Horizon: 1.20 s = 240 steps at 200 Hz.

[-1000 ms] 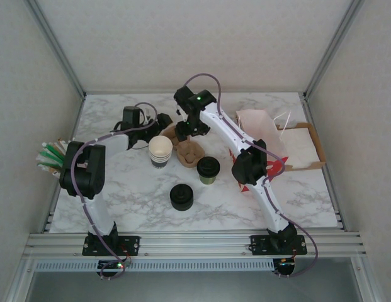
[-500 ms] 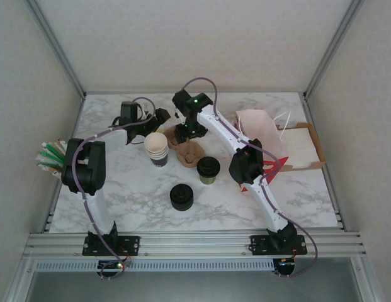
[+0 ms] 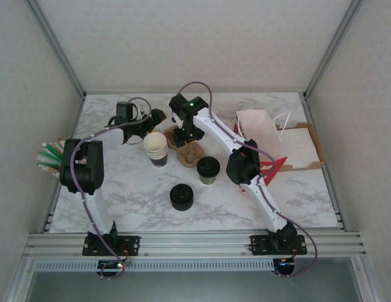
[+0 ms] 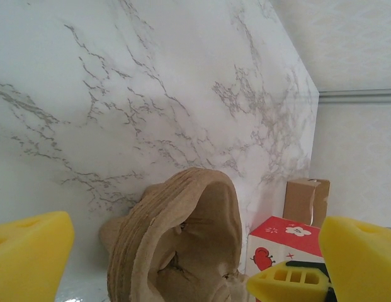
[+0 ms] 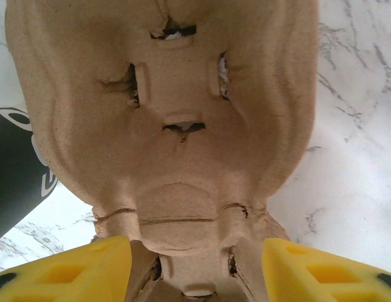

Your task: Pack the takeout coffee

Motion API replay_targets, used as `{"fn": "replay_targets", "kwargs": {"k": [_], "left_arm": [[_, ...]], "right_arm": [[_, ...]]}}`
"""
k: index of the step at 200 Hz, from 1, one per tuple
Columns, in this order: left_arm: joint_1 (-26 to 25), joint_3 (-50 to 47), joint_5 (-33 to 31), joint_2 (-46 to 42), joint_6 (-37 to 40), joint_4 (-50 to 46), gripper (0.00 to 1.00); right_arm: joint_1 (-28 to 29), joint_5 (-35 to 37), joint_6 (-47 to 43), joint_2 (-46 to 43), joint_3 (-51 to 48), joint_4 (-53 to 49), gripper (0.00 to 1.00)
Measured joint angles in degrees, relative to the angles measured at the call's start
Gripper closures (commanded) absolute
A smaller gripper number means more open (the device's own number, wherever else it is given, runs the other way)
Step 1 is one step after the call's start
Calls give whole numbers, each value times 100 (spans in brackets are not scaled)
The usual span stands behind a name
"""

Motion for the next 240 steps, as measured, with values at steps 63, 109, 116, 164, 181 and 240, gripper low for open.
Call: {"fn": "replay_targets", "kwargs": {"k": [63, 109, 116, 164, 181, 240], "left_arm": [[26, 0, 20, 0, 15, -26, 0], [26, 0, 20, 0, 24, -44, 0], [26, 0, 20, 0, 26, -48, 0], [26, 0, 20, 0, 57, -70, 0], [26, 0, 20, 0, 70, -70, 0], [26, 0, 20, 0, 109, -70, 0]], "right_arm": [[24, 7, -37, 94, 98, 4, 42], [24, 4, -39, 136, 181, 24, 43], [24, 4, -37, 136, 192, 35, 43], [24, 4, -37, 140, 203, 74, 46], [24, 4, -37, 160, 216, 85, 47], [24, 4, -37, 297, 267, 98, 50]]}}
